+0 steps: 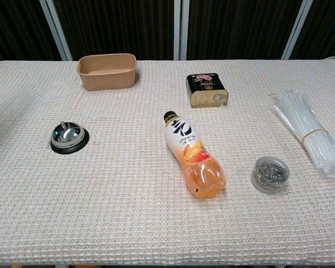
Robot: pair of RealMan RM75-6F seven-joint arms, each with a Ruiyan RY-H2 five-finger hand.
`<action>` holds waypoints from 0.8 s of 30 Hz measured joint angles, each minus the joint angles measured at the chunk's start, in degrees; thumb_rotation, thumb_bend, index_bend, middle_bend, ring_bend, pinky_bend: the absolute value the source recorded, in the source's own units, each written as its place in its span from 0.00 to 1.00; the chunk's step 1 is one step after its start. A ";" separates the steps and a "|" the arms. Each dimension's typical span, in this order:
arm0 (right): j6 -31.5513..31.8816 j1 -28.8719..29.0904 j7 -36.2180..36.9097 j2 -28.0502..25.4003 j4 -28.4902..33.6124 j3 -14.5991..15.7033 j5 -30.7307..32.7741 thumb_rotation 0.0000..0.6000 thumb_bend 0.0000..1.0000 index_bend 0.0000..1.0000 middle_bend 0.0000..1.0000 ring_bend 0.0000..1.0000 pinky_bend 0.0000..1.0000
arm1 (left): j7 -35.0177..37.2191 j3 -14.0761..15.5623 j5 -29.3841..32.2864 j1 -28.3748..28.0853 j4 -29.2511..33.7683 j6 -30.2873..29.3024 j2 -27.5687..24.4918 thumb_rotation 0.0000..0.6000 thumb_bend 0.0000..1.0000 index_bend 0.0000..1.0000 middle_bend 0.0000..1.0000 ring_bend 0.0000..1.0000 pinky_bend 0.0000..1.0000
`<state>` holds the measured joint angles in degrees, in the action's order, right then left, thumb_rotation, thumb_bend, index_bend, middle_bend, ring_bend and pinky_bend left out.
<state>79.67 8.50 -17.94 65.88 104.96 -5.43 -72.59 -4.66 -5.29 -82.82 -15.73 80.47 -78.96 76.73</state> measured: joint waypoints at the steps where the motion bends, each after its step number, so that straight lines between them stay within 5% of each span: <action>1: -0.04 0.01 -0.01 -0.01 0.00 -0.01 0.05 1.00 0.29 0.00 0.00 0.00 0.00 | -0.04 0.02 0.02 -0.01 -0.02 0.09 0.01 0.79 0.09 0.00 0.00 0.00 0.03; 10: 0.02 0.04 0.14 -0.08 0.04 -0.16 0.05 1.00 0.29 0.00 0.00 0.00 0.00 | 0.30 0.47 -0.91 -0.71 -0.08 1.11 -0.12 0.80 0.13 0.00 0.00 0.00 0.03; 16: 0.54 -0.10 0.17 -0.09 -0.06 -0.58 0.56 1.00 0.29 0.00 0.00 0.00 0.00 | 2.22 0.95 -2.68 -2.80 -0.32 3.94 -0.41 1.00 0.30 0.00 0.00 0.00 0.04; 24: 0.60 -0.23 0.42 -0.17 0.23 -0.25 -0.24 1.00 0.29 0.00 0.00 0.00 0.00 | 6.53 5.55 -9.24 -7.62 -2.41 11.57 1.36 1.00 0.38 0.00 0.00 0.00 0.04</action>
<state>80.28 8.28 -17.52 65.71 105.19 -5.69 -72.82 1.88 0.26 -92.07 -23.35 78.06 -67.39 78.09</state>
